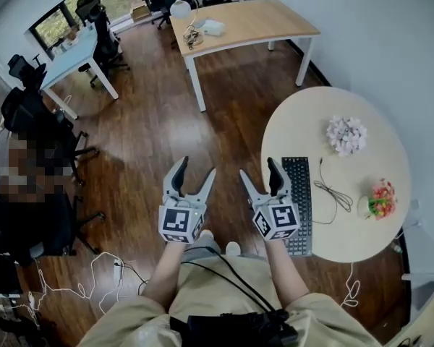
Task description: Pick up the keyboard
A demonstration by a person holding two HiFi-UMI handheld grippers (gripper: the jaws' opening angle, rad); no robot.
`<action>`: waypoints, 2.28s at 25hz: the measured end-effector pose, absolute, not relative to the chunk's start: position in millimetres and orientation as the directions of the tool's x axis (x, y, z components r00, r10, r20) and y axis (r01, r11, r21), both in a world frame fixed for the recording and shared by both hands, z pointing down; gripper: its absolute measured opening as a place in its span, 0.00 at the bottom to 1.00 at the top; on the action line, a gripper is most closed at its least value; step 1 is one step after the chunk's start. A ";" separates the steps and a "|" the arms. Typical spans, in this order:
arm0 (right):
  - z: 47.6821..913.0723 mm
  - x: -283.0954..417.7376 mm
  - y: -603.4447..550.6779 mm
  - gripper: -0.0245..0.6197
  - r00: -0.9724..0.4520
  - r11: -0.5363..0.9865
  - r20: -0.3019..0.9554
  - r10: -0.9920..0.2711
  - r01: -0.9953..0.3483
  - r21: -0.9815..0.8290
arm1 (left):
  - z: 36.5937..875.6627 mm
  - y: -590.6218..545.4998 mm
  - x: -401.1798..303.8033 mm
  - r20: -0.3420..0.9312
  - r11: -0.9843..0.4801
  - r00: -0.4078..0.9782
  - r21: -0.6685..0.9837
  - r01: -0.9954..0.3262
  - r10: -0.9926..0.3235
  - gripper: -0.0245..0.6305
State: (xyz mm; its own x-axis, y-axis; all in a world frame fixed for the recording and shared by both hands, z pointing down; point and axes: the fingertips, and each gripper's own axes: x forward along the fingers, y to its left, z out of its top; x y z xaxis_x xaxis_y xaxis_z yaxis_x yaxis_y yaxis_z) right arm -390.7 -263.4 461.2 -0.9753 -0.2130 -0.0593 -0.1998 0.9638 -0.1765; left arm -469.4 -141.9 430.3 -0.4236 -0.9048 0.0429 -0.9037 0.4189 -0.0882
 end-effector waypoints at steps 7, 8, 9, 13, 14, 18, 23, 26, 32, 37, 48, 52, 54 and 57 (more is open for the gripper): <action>464.4 -334.6 -338.6 0.60 -0.885 0.881 -0.090 -0.456 -0.435 -0.187 | 451.6 -261.6 -439.7 0.062 0.109 -0.117 -0.122 -0.986 -0.991 0.47; 467.6 -321.2 -356.0 0.60 -0.858 0.852 -0.083 -0.508 -0.486 -0.195 | 454.1 -284.6 -430.5 0.065 0.049 -0.057 -0.120 -0.992 -0.996 0.47; 471.2 -306.5 -373.4 0.60 -0.825 0.818 -0.072 -0.561 -0.540 -0.198 | 455.7 -307.8 -420.0 0.068 -0.017 0.009 -0.117 -0.993 -0.998 0.47; 480.1 -240.7 -433.1 0.60 -0.648 0.642 -0.048 -0.760 -0.738 -0.206 | 464.1 -392.1 -376.9 0.089 -0.265 0.257 -0.094 -0.960 -0.962 0.47; 479.9 -227.4 -442.7 0.60 -0.605 0.601 -0.046 -0.795 -0.774 -0.202 | 463.8 -409.7 -368.6 0.091 -0.312 0.305 -0.086 -0.946 -0.948 0.47; 475.7 -184.9 -461.3 0.60 -0.445 0.442 -0.029 -0.895 -0.877 -0.189 | 458.8 -467.1 -334.9 0.077 -0.483 0.477 -0.083 -0.872 -0.875 0.47; 489.8 -142.2 -467.0 0.60 -0.250 0.241 0.021 -0.968 -0.951 -0.192 | 467.2 -508.2 -295.2 0.094 -0.657 0.650 -0.076 -0.750 -0.754 0.47; 492.6 -124.8 -458.3 0.60 -0.146 0.137 0.038 -0.989 -0.974 -0.180 | 479.3 -519.0 -284.2 0.119 -0.725 0.716 -0.052 -0.687 -0.687 0.47; 494.8 -98.8 -434.7 0.60 0.037 -0.045 0.051 -0.998 -0.984 -0.172 | 496.7 -529.8 -265.7 0.132 -0.813 0.803 -0.044 -0.581 -0.581 0.47; 496.6 -93.1 -407.9 0.60 0.150 -0.157 0.054 -0.987 -0.974 -0.160 | 498.0 -516.5 -245.3 0.132 -0.886 0.876 -0.044 -0.462 -0.463 0.47; 522.1 -74.5 -348.5 0.60 0.270 -0.288 0.116 -0.956 -0.939 -0.188 | 491.2 -472.4 -207.8 0.092 -0.945 0.941 -0.020 -0.326 -0.326 0.47; 543.7 -70.4 -325.7 0.60 0.254 -0.282 0.191 -0.948 -0.949 -0.140 | 495.7 -454.3 -193.6 0.108 -0.956 0.949 -0.032 -0.293 -0.295 0.47; 568.7 -66.1 -313.6 0.60 0.240 -0.284 0.241 -0.940 -0.944 -0.168 | 499.6 -451.5 -190.7 0.116 -0.952 0.945 -0.025 -0.304 -0.305 0.47; 612.0 -57.4 -289.3 0.60 0.226 -0.308 0.327 -0.918 -0.924 -0.228 | 504.8 -444.1 -187.4 0.133 -0.951 0.941 -0.029 -0.309 -0.310 0.47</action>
